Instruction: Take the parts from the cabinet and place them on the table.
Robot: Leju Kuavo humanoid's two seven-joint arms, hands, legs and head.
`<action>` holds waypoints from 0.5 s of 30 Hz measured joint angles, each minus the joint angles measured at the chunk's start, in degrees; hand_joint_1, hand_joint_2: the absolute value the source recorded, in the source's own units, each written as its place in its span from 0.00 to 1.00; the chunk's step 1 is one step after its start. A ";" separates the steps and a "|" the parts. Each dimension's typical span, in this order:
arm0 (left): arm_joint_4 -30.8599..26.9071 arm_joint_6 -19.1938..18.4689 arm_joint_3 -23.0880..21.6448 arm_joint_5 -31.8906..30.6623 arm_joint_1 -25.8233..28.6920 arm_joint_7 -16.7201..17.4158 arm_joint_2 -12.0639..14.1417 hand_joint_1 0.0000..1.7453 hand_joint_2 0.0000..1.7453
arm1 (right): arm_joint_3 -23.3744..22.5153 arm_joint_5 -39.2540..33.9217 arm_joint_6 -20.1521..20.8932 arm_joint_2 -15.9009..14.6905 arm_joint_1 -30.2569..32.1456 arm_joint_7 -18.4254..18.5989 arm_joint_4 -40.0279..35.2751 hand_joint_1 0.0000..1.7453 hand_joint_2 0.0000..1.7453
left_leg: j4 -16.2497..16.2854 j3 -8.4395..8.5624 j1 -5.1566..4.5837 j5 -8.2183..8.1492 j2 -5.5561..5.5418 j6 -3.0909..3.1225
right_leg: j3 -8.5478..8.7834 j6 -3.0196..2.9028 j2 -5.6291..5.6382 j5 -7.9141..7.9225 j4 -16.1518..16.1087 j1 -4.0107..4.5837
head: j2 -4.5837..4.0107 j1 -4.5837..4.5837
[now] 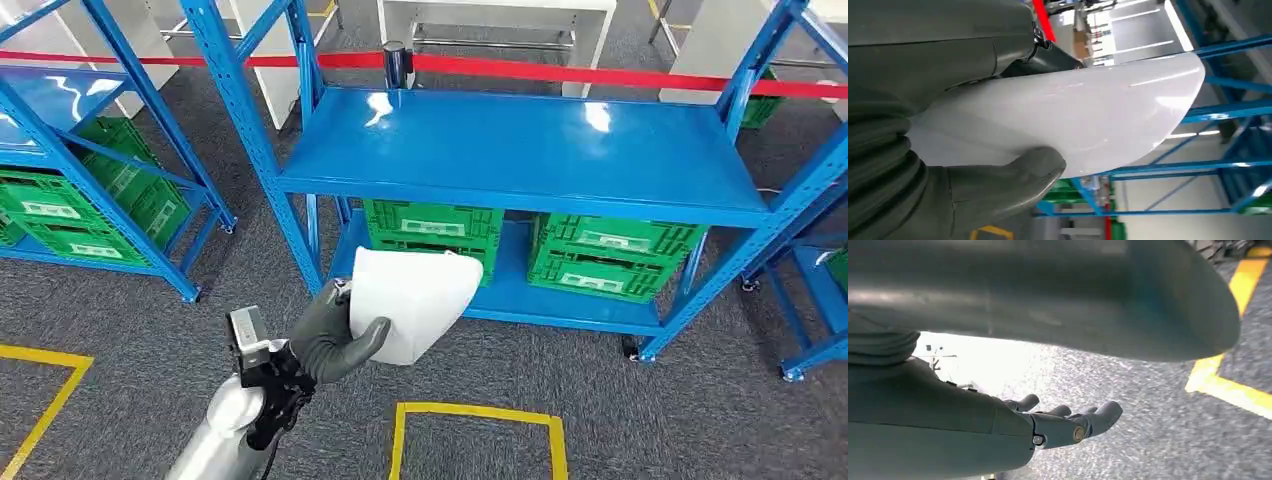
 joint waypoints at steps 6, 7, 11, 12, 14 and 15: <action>-1.55 6.68 0.11 -1.62 -0.02 -1.49 -2.86 1.00 1.00 | -0.07 -0.09 -0.31 -0.17 -0.67 -1.46 -0.02 0.00 0.00 | -2.65 9.29 0.58 3.52 0.02 -0.42 | -5.16 0.99 -0.22 3.90 0.80 -0.21 | 0.00 -0.02; -2.06 8.45 0.07 -2.93 -0.25 -1.51 -3.39 1.00 1.00 | -0.15 -0.26 -0.35 -0.20 -0.89 -1.71 -0.09 0.00 0.00 | -8.18 13.05 0.49 0.87 -0.06 -0.21 | -5.54 1.38 -0.14 4.35 0.99 -0.11 | 0.00 -0.04; -2.99 12.01 -0.15 -4.00 -0.98 -0.81 -4.35 1.00 1.00 | -0.22 0.07 0.02 -0.17 -1.54 -1.75 -0.09 0.00 0.00 | -10.56 13.02 -0.42 1.42 -0.15 2.11 | -5.68 3.22 -0.13 6.89 -0.06 -0.42 | 0.00 -0.24; -3.13 12.81 -0.19 -4.47 -1.02 -0.77 -4.53 1.00 1.00 | -0.20 0.48 0.17 -0.17 -1.36 -1.45 -0.09 0.00 0.00 | -10.89 12.55 -0.22 2.33 0.06 2.73 | -5.94 3.56 -0.04 7.34 -0.25 -0.52 | 0.00 -0.24; -3.32 14.38 -0.59 -5.55 -1.12 -0.81 -5.01 1.00 1.00 | -0.20 1.18 0.59 -0.04 -1.30 -0.87 -0.09 0.00 0.00 | -10.92 10.69 -0.05 3.87 0.26 3.53 | -7.65 3.81 0.11 0.33 4.10 -0.58 | 0.00 0.13; -3.34 14.98 -0.72 -5.66 -1.07 -0.81 -5.12 1.00 1.00 | -0.15 1.33 0.57 0.00 -1.30 -0.72 -0.09 0.00 0.00 | -10.90 10.02 -0.11 4.60 0.22 3.68 | -8.56 3.84 0.12 -3.51 8.01 -0.55 | 0.00 0.24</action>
